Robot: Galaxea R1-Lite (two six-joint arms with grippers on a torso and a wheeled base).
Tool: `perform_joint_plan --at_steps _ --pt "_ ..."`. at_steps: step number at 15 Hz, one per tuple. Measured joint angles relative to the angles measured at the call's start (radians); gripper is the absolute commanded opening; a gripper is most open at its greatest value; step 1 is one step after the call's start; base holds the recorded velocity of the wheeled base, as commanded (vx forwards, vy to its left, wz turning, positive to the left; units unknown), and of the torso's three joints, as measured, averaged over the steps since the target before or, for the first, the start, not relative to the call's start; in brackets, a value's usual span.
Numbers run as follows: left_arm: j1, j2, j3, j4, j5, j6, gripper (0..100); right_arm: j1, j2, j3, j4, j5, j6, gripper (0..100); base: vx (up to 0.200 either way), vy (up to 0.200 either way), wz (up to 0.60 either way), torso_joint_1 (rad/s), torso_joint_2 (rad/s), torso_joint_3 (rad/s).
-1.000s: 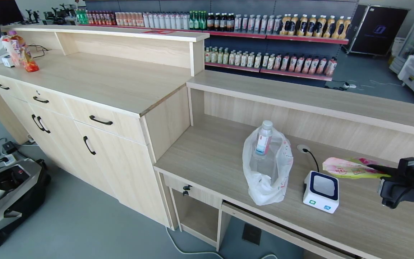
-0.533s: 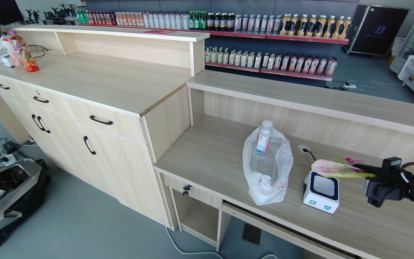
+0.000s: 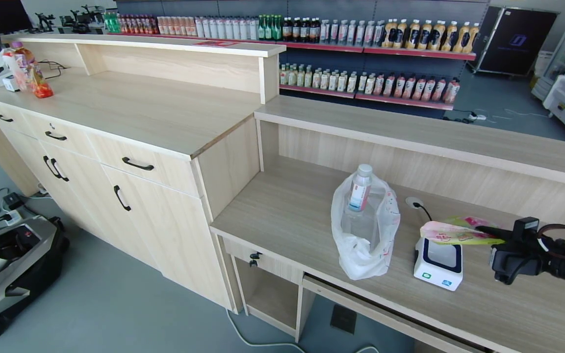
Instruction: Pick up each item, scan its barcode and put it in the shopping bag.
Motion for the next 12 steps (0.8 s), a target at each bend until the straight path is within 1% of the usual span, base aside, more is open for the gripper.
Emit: perform_joint_plan --at_steps 8,12 --pt "0.000 0.000 0.000 0.000 0.000 0.000 100 0.009 0.015 0.002 -0.003 0.000 -0.019 0 0.000 0.000 0.00 0.000 0.00 0.000" --pt "0.000 0.000 0.000 0.000 0.000 0.000 100 0.012 0.020 0.000 -0.031 0.000 -0.019 0 0.000 0.000 0.00 0.000 0.00 0.000"
